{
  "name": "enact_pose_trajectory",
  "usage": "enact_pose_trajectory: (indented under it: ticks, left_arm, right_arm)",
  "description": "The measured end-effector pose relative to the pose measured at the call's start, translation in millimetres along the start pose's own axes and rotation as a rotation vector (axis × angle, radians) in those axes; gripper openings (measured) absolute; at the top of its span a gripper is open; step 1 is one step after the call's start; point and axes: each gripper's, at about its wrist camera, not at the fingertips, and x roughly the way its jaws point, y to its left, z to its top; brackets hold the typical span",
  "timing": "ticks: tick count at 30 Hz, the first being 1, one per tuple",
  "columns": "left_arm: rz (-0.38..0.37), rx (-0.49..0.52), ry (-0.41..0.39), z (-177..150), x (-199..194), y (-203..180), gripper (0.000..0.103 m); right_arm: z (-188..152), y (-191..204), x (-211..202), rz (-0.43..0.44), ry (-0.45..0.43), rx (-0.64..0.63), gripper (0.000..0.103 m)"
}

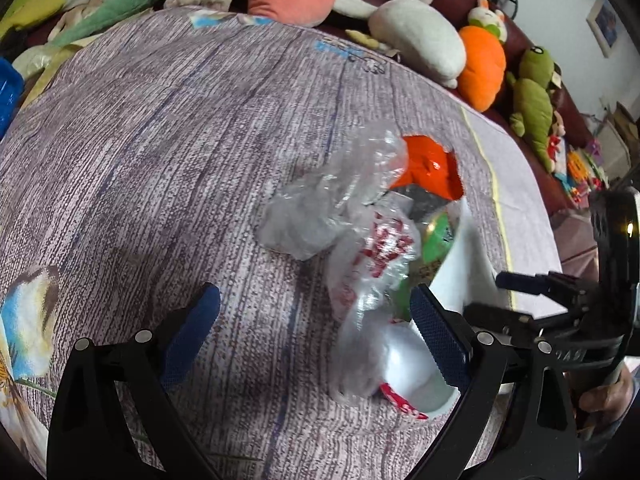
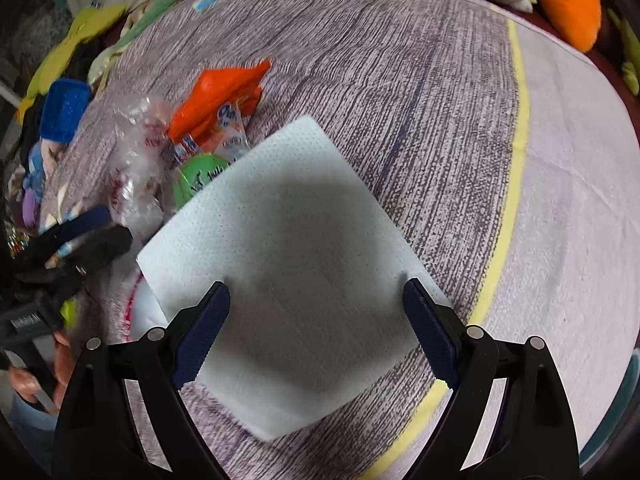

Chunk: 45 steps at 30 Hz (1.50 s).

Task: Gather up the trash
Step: 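Grasp the white paper towel with the right gripper while the left gripper grasps the clear plastic bag, then carry the paper towel and plastic bag toward the teal bin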

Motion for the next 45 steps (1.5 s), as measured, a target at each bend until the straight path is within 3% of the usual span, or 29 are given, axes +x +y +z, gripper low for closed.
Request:
enact_pose_trajectory:
  ticks: [5,7,10,11,12,14,16,18,19,24,29,35,45]
  left_arm:
    - [0.009,-0.011,0.01,1,5,4,0.096]
    - [0.011,-0.008,0.009,2,6,1,0.096]
    - [0.018,0.009,0.013,5,10,-5,0.096]
    - [0.023,0.017,0.015,5,12,-8,0.096]
    - [0.028,0.026,0.015,6,14,-11,0.096]
    - [0.042,0.039,0.004,6,16,-16,0.095]
    - [0.056,0.05,-0.01,6,17,-20,0.074]
    - [0.055,0.049,0.013,5,21,-21,0.034]
    - [0.065,0.043,0.019,4,22,-20,0.03]
    - [0.086,0.009,-0.017,0,6,-15,0.026]
    - [0.051,0.028,-0.065,-3,-27,-29,0.026]
    - [-0.052,0.139,-0.084,-6,-51,-88,0.026]
    - [-0.179,0.355,-0.01,-40,-30,-217,0.026]
  right_arm:
    - [-11,1,5,-0.032,-0.012,-0.036,0.084]
    - [-18,6,4,-0.07,-0.032,-0.072,0.077]
    - [-26,7,-1,-0.106,-0.055,-0.096,0.045]
    - [-28,4,-4,-0.101,-0.057,-0.087,0.028]
    - [-28,0,-6,-0.093,-0.057,-0.074,0.021]
    - [-31,-10,-13,-0.059,-0.054,-0.03,0.018]
    - [-34,-16,-19,-0.045,-0.064,-0.01,0.017]
    - [-36,-22,-28,-0.028,-0.074,0.011,0.017]
    - [-38,-26,-32,-0.024,-0.079,0.023,0.017]
    - [-53,-44,-48,-0.023,-0.095,0.071,0.016]
    - [-66,-62,-65,-0.019,-0.123,0.128,0.016]
    - [-88,-91,-92,-0.003,-0.168,0.204,0.016]
    - [-134,-147,-144,-0.03,-0.267,0.323,0.017]
